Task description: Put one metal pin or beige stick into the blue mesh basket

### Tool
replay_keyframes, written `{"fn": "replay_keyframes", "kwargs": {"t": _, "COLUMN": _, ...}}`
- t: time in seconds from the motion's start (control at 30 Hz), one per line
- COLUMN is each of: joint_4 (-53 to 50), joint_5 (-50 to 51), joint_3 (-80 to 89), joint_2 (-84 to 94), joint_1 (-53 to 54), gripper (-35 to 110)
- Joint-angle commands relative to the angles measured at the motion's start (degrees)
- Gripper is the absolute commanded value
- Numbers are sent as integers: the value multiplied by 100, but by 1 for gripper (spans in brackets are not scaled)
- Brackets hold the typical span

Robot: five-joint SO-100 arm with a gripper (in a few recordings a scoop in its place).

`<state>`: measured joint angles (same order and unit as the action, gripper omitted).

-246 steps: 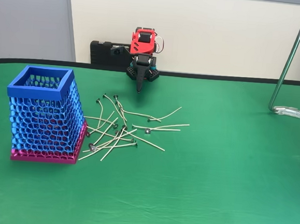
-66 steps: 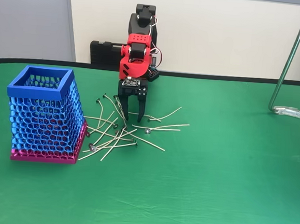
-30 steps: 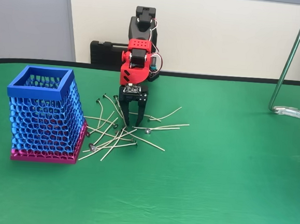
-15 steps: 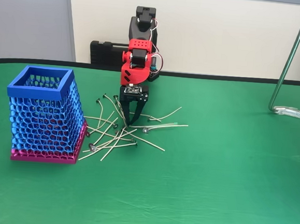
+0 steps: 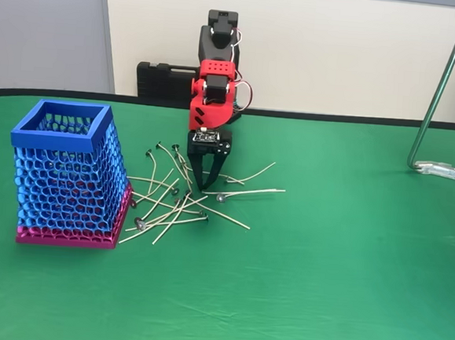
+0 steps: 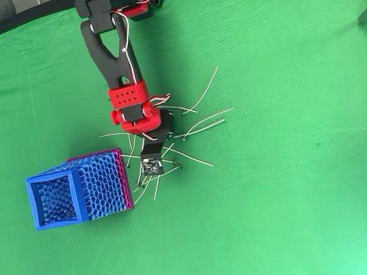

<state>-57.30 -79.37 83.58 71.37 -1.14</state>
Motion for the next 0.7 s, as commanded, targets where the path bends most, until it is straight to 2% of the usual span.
{"fn": "replay_keyframes", "kwargs": {"t": 0.0, "joint_4": -18, "joint_5": 211, "joint_3": 79, "joint_2": 659, "joint_1": -132, "gripper": 1}}
{"fn": "replay_keyframes", "kwargs": {"t": 0.3, "joint_4": -536, "joint_5": 668, "joint_3": 387, "joint_2": 2188, "joint_1": -281, "gripper": 1}}
{"fn": "replay_keyframes", "kwargs": {"t": 0.67, "joint_4": -870, "joint_5": 2347, "joint_3": 993, "joint_2": 4438, "joint_1": -88, "gripper": 1}}
